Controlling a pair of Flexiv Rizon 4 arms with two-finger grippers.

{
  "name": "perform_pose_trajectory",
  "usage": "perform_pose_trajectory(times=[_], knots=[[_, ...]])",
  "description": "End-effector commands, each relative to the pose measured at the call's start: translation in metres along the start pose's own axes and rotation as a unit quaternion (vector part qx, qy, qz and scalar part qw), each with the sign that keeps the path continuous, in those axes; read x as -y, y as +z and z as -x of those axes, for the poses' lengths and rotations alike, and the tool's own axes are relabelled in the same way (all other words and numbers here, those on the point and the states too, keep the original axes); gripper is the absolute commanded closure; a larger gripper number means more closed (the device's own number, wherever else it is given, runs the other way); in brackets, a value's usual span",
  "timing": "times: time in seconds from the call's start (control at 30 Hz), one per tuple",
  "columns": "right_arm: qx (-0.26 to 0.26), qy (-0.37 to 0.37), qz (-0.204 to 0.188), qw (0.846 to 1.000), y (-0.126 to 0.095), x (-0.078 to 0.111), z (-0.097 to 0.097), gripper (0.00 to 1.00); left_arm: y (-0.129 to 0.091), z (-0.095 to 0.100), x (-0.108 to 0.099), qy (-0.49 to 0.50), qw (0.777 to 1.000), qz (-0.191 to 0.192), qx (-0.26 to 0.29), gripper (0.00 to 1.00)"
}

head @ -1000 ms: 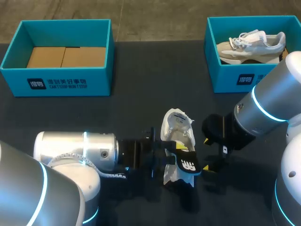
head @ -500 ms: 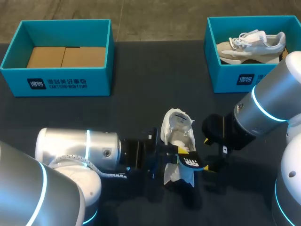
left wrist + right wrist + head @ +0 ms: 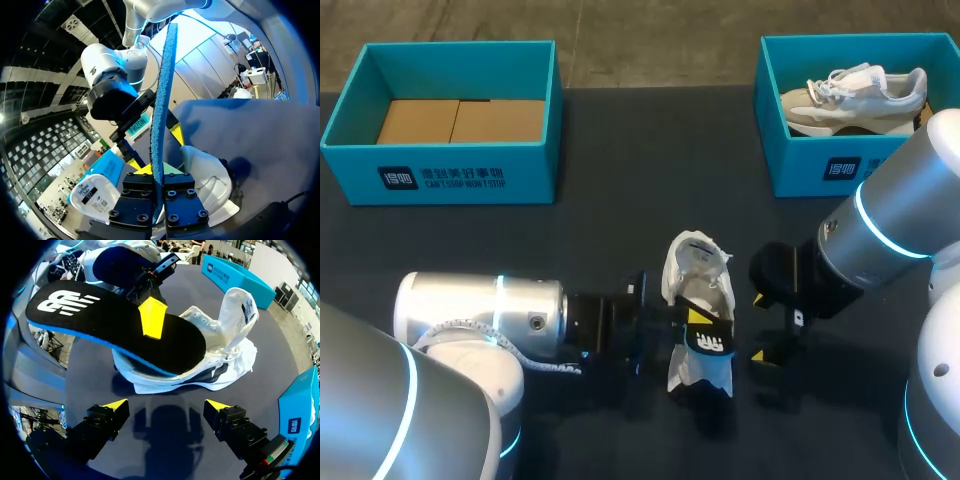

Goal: Take the shoe out of the shoebox, open the shoe tongue, remove and reinsert the insole, then place the shoe into the shoebox

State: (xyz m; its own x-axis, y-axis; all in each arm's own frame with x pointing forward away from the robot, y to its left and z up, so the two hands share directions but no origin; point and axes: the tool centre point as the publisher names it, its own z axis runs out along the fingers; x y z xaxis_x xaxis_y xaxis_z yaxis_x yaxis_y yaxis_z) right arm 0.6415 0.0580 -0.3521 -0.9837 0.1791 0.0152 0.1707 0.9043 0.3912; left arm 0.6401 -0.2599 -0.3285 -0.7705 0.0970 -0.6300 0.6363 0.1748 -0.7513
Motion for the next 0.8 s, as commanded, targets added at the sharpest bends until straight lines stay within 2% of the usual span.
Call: perform_pose_trajectory(times=[0.03,0.47,0.73,0.8], knots=[[0.002,0.0,-0.001,1.0,0.002,0.0,-0.001,0.0,0.004,0.002,-0.005,-0.002,1.0,0.005,0.0,1.0],[0.002,0.0,-0.001,1.0,0.002,0.0,-0.001,0.0,0.007,0.006,-0.025,-0.013,0.999,0.032,-0.004,1.0],[0.002,0.0,-0.001,1.0,0.002,0.0,-0.001,0.0,0.004,0.005,-0.018,-0.017,0.999,0.032,-0.004,1.0],[0.002,0.0,-0.001,1.0,0.002,0.0,-0.001,0.0,0.003,0.004,-0.014,-0.016,0.999,0.031,-0.005,0.94]])
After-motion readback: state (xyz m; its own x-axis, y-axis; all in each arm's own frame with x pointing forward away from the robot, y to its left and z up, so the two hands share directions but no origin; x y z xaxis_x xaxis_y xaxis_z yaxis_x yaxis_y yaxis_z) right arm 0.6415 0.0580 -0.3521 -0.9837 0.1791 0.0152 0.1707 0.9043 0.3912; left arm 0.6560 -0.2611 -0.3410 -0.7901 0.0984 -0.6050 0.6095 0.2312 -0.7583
